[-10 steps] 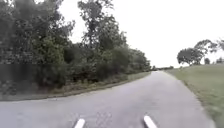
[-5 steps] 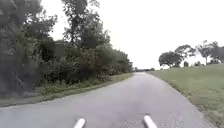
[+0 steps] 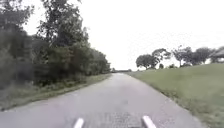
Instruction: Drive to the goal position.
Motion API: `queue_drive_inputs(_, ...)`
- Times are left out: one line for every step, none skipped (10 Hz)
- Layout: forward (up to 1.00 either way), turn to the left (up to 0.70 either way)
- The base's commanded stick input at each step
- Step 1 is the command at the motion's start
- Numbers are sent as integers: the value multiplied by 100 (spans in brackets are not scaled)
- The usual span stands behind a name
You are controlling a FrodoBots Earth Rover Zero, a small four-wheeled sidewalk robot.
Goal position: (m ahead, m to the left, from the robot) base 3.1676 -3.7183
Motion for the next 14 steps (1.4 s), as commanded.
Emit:
queue_drive_inputs(70, 0)
queue_drive_inputs(70, 0)
queue_drive_inputs(70, 0)
queue_drive_inputs(70, 0)
queue_drive_inputs(70, 0)
queue_drive_inputs(70, 0)
queue_drive_inputs(70, 0)
queue_drive_inputs(70, 0)
queue_drive_inputs(70, 0)
queue_drive_inputs(70, 0)
queue_drive_inputs(70, 0)
queue_drive_inputs(70, 0)
queue_drive_inputs(70, 25)
queue_drive_inputs(70, 13)
